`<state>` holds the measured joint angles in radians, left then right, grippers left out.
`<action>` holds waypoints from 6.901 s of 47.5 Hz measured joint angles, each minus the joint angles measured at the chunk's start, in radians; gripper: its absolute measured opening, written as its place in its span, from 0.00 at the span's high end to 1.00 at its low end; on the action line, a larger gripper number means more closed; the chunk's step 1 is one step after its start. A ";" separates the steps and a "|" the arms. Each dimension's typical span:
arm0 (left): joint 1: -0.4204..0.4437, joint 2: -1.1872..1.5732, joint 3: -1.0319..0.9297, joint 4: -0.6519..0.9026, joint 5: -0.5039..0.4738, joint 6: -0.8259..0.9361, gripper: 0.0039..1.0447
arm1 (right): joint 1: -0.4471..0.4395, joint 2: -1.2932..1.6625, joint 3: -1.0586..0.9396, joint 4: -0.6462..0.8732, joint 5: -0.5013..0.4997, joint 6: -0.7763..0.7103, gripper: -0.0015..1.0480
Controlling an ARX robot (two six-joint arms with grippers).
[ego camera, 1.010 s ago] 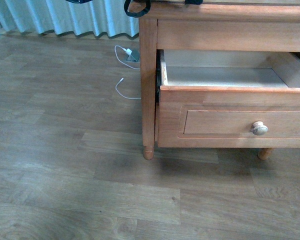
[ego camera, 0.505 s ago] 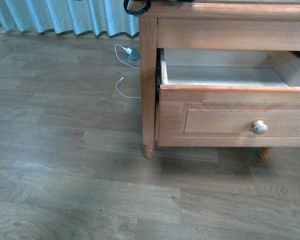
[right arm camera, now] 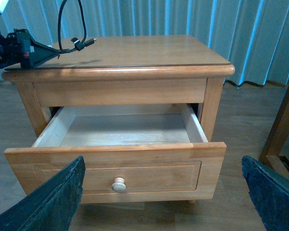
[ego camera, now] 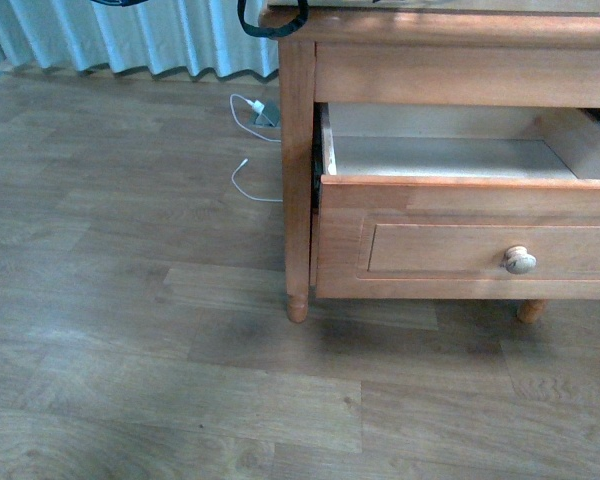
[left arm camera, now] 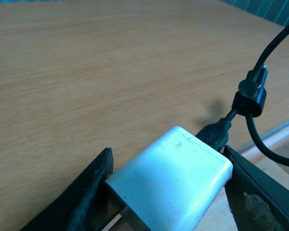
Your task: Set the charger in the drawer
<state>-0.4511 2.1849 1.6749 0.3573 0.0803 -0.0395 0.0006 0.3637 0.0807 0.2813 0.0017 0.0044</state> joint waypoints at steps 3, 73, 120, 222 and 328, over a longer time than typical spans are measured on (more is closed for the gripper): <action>-0.015 -0.039 -0.049 0.020 0.006 -0.007 0.41 | 0.000 0.000 0.000 0.000 0.000 0.000 0.08; -0.126 -0.030 -0.272 0.105 -0.182 -0.074 0.05 | 0.000 0.000 0.000 0.000 0.000 0.000 0.08; 0.251 -1.885 -1.245 -0.583 -0.343 -0.129 0.05 | 0.000 0.000 0.000 0.000 0.000 0.000 0.08; 0.448 -2.182 -1.662 -0.363 -0.083 0.032 0.42 | 0.034 0.200 0.076 -0.191 0.061 -0.048 0.08; 0.448 -2.182 -1.662 -0.363 -0.083 0.034 0.05 | 0.126 1.971 1.199 0.458 0.293 0.127 0.08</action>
<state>-0.0029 0.0032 0.0124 -0.0055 -0.0025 -0.0055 0.1261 2.3352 1.2800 0.7391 0.2947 0.1318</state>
